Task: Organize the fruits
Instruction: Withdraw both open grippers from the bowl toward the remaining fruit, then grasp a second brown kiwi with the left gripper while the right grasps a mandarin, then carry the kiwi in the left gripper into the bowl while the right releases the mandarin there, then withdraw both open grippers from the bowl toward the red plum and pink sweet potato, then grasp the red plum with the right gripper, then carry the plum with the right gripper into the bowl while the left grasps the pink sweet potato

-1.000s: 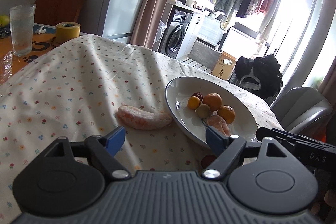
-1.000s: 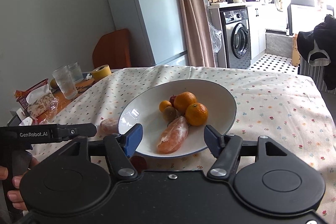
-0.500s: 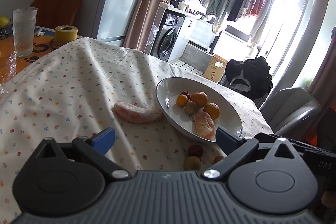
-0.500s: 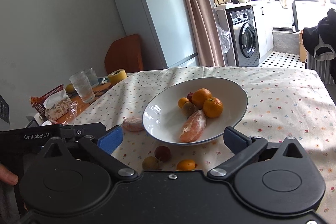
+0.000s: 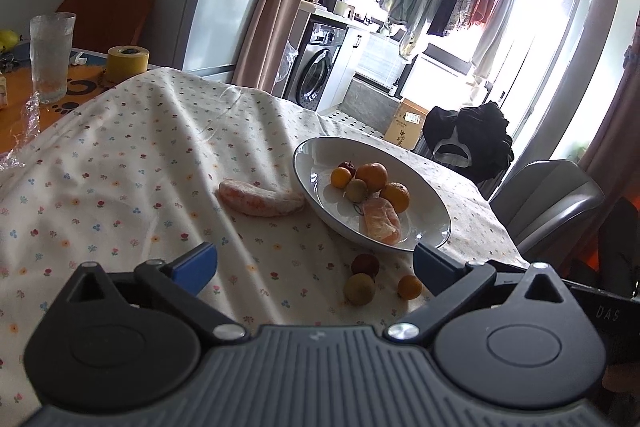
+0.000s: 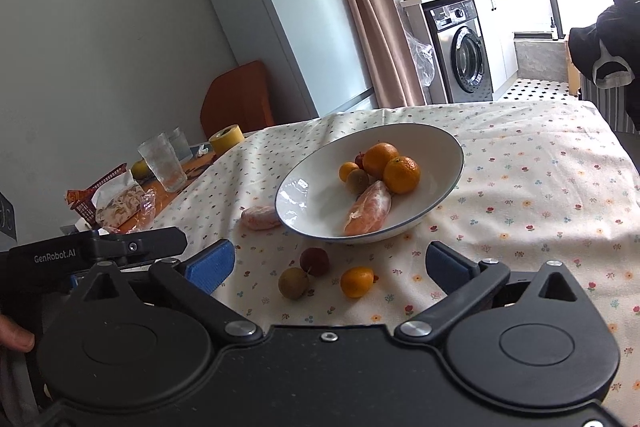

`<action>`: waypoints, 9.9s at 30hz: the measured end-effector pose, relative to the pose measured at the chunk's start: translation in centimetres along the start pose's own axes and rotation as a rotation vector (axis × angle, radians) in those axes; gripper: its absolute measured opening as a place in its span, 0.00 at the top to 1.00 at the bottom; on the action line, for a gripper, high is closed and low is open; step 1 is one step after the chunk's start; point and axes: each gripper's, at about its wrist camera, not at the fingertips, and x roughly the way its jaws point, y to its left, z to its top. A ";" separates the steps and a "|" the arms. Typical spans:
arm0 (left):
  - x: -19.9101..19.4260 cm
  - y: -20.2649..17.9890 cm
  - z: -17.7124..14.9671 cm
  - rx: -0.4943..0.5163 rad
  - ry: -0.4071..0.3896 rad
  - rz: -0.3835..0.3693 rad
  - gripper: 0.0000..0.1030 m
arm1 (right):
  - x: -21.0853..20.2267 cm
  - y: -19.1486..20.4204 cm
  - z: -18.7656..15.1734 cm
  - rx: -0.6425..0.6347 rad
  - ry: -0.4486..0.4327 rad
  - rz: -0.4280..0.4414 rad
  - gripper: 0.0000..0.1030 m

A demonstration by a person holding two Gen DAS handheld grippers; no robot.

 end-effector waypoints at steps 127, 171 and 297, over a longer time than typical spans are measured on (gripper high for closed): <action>7.4 -2.4 2.4 0.036 0.040 -0.068 0.78 | 5.8 -2.0 2.3 -0.095 -0.006 -0.107 0.74; 4.8 0.9 2.7 0.017 -0.001 0.047 0.33 | 4.1 0.9 0.8 -0.088 0.022 -0.060 0.49; 11.2 3.7 4.2 0.179 0.125 0.169 0.02 | 6.7 3.5 1.7 0.029 0.026 -0.156 0.78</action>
